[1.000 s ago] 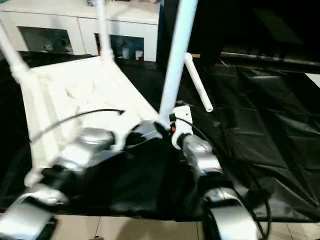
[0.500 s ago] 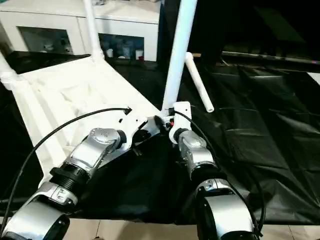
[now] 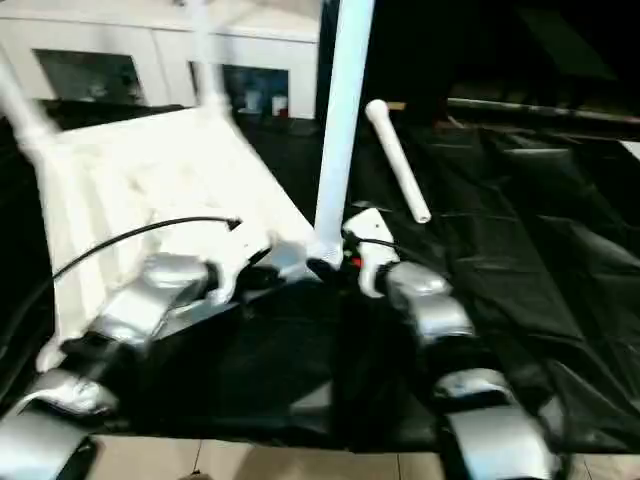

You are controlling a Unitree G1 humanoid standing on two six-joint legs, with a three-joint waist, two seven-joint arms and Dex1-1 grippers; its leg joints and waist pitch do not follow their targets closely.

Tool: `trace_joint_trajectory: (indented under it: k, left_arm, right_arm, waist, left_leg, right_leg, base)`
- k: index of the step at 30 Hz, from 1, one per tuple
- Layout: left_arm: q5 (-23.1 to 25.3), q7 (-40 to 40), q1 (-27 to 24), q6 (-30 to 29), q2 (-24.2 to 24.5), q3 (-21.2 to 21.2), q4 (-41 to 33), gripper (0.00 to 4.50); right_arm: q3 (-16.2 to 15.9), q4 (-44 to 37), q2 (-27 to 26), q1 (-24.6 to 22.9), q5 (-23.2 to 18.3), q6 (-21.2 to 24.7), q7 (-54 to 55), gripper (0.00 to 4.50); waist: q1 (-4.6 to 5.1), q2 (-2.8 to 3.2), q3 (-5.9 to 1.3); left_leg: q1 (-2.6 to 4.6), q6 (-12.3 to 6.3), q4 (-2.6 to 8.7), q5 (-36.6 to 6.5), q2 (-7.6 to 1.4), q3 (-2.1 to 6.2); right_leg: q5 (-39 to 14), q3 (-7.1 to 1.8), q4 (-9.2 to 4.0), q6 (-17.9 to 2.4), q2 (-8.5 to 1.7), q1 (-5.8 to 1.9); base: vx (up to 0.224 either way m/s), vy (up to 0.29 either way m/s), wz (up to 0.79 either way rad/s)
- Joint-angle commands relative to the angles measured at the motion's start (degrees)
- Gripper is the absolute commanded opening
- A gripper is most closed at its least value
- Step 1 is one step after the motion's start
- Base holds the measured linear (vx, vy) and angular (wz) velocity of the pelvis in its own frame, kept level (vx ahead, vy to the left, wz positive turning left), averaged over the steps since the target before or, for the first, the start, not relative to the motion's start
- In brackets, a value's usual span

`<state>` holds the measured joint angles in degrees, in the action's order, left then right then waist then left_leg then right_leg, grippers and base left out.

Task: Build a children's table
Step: Rotate leg to tighten

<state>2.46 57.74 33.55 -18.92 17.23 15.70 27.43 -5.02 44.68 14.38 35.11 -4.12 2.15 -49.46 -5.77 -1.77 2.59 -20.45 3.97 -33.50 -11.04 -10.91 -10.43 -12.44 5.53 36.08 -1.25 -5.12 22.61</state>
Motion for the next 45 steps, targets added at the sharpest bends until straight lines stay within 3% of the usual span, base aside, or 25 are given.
trace_joint_trajectory:
  k: [1, 4, 6, 8, 14, 21, 26, 28, 30, 33, 37, 39, 41, 45]
  left_arm:
    - [-2.93, 4.57, -0.59, 2.1, -1.07, 1.76, -1.85, 0.0]
    - [-4.07, 7.54, -1.2, 1.49, -0.27, 2.08, -3.33, 0.0]
    - [-4.07, 8.12, -1.41, 1.3, 0.08, 2.31, -3.81, 0.0]
    - [-4.02, 8.24, -1.7, 1.23, 0.34, 2.35, -4.34, 0.0]
    - [-3.83, 8.76, -2.1, 1.19, 0.61, 2.28, -4.57, 0.0]
    - [-3.7, 8.76, -2.45, 0.87, 0.76, 1.95, -4.92, 0.0]
    - [-3.64, 6.77, -2.3, 0.47, 0.05, 0.87, -3.91, 0.0]
    - [-3.21, 1.64, -1.37, 0.23, -2.05, -1.04, -1.45, 0.0]
    - [-2.85, -1.76, -0.54, 0.11, -3.48, -2.16, 0.48, 0.0]
    - [-0.47, -10.54, 1.53, -1.2, -6.48, -3.23, 4.6, 0.0]
    - [1.1, -22.56, 4.07, -6.94, -11.93, -5.55, 8.42, 0.0]
    - [1.22, -26.93, 4.95, -7.41, -14.79, -6.24, 9.38, 0.0]
    - [1.2, -28.14, 5.53, -7.67, -16.66, -5.91, 9.49, 0.0]
    - [1.41, -28.14, 6.14, -7.25, -18.27, -5.2, 9.77, 0.0]
  right_arm:
    - [-0.65, -2.78, 0.8, -0.14, -1.21, 0.75, -2.58, 4.14]
    - [-1.47, -4.21, 1.16, -0.54, -2.0, 1.01, -6.51, 4.14]
    - [-2.16, -4.3, 1.42, -0.72, -1.6, 0.75, -7.95, 3.81]
    - [-2.39, -4.05, 1.45, -0.82, -1.08, 0.59, -8.72, 3.78]
    - [-3.35, -4.04, 1.6, -1.06, -0.78, 0.95, -10.04, 3.14]
    - [-3.35, -3.52, 1.18, -1.49, -0.68, 1.18, -10.28, 2.76]
    - [-0.58, -0.71, -0.71, -1.63, -2.1, 2.14, -5.6, 2.73]
    - [2.35, 1.94, -2.96, -1.28, -3.35, 3.05, 0.53, 2.73]
    - [4.06, 3.77, -4.61, -0.96, -3.85, 3.69, 5.38, 2.72]
    - [6.32, 7.0, -7.73, -0.05, -3.96, 3.76, 14.78, 2.72]
    - [8.92, 12.08, -11.73, 2.61, -3.57, 3.61, 28.7, 2.72]
    - [9.89, 14.93, -13.47, 4.47, -3.28, 4.04, 34.38, 2.72]
    - [9.18, 16.02, -14.77, 5.53, -2.38, 2.82, 34.5, 2.72]
    - [9.22, 17.66, -16.67, 7.12, -2.12, 1.57, 34.94, 2.72]
  waist:
    - [0.19, -0.42, -3.36]
    - [-0.14, -0.64, -3.44]
    - [-0.19, -0.62, -3.4]
    - [-0.23, -0.7, -3.35]
    - [-0.23, -0.8, -3.39]
    - [-0.3, -0.94, -3.42]
    - [-0.16, -0.87, -3.4]
    - [0.03, -0.76, -3.3]
    - [0.36, -0.75, -3.01]
    - [0.71, -0.55, -2.86]
    - [0.99, -0.5, -2.65]
    - [0.89, -0.51, -3.02]
    - [0.87, -0.78, -3.13]
    - [0.58, -0.96, -3.16]
  left_leg:
    - [0.12, -6.08, 3.43, -3.78, -2.83, 0.68]
    - [-0.13, -6.72, 3.21, -3.32, -2.85, 0.64]
    - [-0.08, -6.76, 3.17, -3.14, -2.81, 0.6]
    - [-0.15, -6.55, 3.19, -3.47, -2.8, 0.58]
    - [-0.14, -6.31, 3.13, -2.92, -2.75, 0.58]
    - [-0.19, -6.54, 3.05, -2.35, -2.67, 0.57]
    - [-0.24, -6.24, 3.09, -2.48, -2.64, 0.59]
    - [-0.14, -5.47, 3.26, -4.03, -2.77, 0.61]
    - [-0.07, -3.25, 3.59, -6.91, -2.63, 0.68]
    - [0.3, -1.67, 3.86, -9.15, -2.67, 0.8]
    - [0.8, 0.09, 4.17, -12.46, -2.65, 0.94]
    - [0.67, -0.12, 4.09, -10.68, -2.66, 0.95]
    - [0.27, -1.46, 3.91, -9.04, -2.46, 0.77]
    - [0.16, -3.39, 3.75, -6.83, -2.35, 0.61]
  right_leg:
    - [-1.32, -3.7, -3.85, -13.74, -4.05, -3.0]
    - [0.58, -3.61, -3.5, -14.7, -4.21, -3.13]
    - [0.32, -3.57, -3.57, -14.51, -4.08, -3.01]
    - [-0.45, -3.59, -3.63, -14.45, -4.18, -3.01]
    - [-0.44, -3.61, -3.54, -14.17, -4.12, -3.05]
    - [-0.4, -3.57, -3.49, -13.97, -4.11, -3.1]
    - [-0.87, -3.59, -3.54, -14.02, -4.13, -3.08]
    - [-3.06, -3.61, -3.8, -13.92, -4.24, -2.98]
    - [-9.02, -3.56, -4.63, -12.45, -4.31, -3.0]
    - [-13.46, -3.64, -5.23, -10.92, -4.39, -2.76]
    - [-18.89, -3.62, -5.86, -9.57, -4.48, -2.51]
    - [-14.67, -3.64, -5.51, -9.84, -4.35, -2.67]
    - [-10.91, -3.61, -5.2, -10.1, -4.26, -2.91]
    - [-9.07, -3.54, -5.13, -10.27, -4.24, -3.01]
  base:
    - [0.0, 0.0, 0.0]
    - [0.0, 0.0, 0.0]
    - [0.0, 0.0, 0.0]
    - [0.0, 0.0, 0.0]
    - [0.0, 0.0, 0.0]
    - [0.0, 0.0, 0.0]
    - [0.0, 0.0, 0.0]
    - [0.0, 0.0, 0.0]
    - [0.0, 0.0, 0.0]
    - [0.0, 0.0, 0.0]
    - [0.0, 0.0, 0.0]
    - [0.0, 0.0, 0.0]
    - [0.0, 0.0, 0.0]
    - [0.0, 0.0, 0.0]
